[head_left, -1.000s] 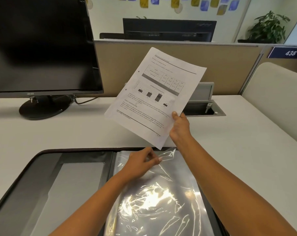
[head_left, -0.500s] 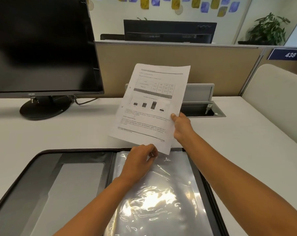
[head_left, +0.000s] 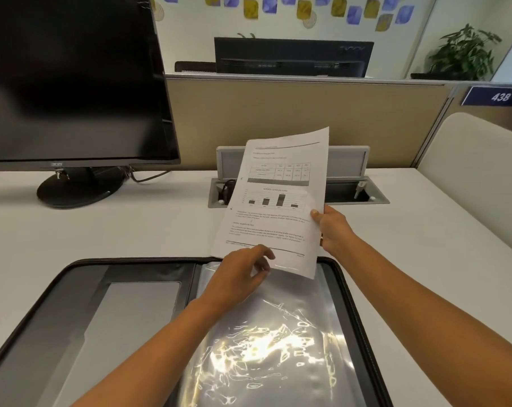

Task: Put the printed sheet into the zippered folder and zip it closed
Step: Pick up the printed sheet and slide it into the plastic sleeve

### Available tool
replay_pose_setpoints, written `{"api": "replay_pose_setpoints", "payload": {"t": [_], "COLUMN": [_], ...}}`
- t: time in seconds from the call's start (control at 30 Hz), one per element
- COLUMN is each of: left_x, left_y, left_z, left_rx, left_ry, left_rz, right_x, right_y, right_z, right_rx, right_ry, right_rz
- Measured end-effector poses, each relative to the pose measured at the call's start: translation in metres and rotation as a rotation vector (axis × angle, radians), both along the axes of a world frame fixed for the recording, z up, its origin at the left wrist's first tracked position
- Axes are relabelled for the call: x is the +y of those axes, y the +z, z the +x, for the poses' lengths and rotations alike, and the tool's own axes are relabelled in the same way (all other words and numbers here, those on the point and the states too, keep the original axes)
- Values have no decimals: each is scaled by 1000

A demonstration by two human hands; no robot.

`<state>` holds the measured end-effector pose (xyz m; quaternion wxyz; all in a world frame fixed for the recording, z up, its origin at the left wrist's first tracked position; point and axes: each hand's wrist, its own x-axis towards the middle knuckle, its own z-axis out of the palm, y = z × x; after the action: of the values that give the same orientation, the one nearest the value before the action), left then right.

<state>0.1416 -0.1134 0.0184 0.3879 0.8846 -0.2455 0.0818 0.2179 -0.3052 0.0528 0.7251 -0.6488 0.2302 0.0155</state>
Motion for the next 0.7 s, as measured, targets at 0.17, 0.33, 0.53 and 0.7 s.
{"api": "replay_pose_setpoints", "payload": {"t": [0.17, 0.33, 0.53, 0.7], "left_x": [14, 45, 73, 86], "left_y": [1, 6, 12, 10], "left_z": [13, 32, 43, 51], "left_rx": [154, 260, 360, 337], "left_ry": [15, 28, -16, 13], "left_rz": [93, 272, 291, 328], "right_x": [-5, -10, -10, -11], "right_y": [-5, -7, -13, -18], "right_z": [-3, -1, 5, 9], "right_rx": [25, 29, 66, 95], "right_ry": [4, 30, 61, 71], "right_rz": [12, 52, 121, 206]}}
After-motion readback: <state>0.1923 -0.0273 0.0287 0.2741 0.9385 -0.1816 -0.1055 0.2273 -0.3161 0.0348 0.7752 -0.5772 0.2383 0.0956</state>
